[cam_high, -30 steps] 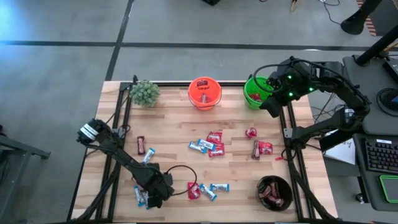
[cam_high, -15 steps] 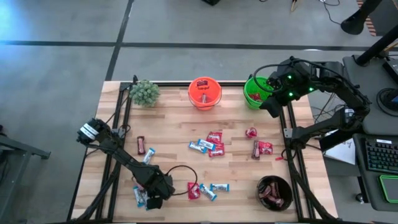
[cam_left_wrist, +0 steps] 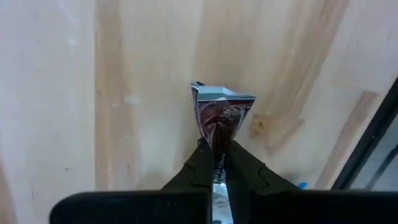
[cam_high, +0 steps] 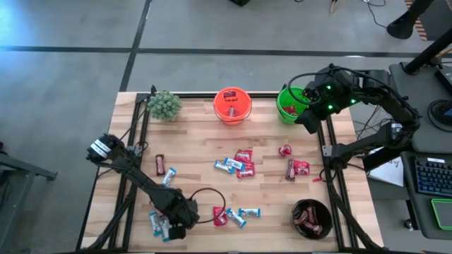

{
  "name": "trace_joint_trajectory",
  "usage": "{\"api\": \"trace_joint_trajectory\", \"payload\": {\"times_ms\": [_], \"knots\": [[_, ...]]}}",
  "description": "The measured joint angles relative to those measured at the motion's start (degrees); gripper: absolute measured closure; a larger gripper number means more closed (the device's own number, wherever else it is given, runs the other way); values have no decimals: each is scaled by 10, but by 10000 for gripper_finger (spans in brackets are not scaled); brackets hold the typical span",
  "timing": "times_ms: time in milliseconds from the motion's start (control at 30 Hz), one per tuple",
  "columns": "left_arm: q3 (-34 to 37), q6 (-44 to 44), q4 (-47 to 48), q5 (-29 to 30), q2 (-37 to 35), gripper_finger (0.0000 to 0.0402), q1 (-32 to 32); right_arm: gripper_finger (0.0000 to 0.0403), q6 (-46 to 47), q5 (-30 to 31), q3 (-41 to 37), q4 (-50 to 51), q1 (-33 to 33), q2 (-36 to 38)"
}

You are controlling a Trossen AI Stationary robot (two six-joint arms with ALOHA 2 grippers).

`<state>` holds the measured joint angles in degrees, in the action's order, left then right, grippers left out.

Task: Organize candy in baskets
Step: Put the brown chocolate bar into the black bucket

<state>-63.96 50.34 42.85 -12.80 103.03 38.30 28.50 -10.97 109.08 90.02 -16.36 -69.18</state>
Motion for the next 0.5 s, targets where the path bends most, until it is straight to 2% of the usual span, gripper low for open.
{"api": "trace_joint_trajectory", "payload": {"times_ms": [267,500], "knots": [[0,4,20,3,-12,400,0,305,-1,0,0,0,0,0],[0,36,27,12,-67,401,-3,305,-1,0,0,0,0,0]]}}
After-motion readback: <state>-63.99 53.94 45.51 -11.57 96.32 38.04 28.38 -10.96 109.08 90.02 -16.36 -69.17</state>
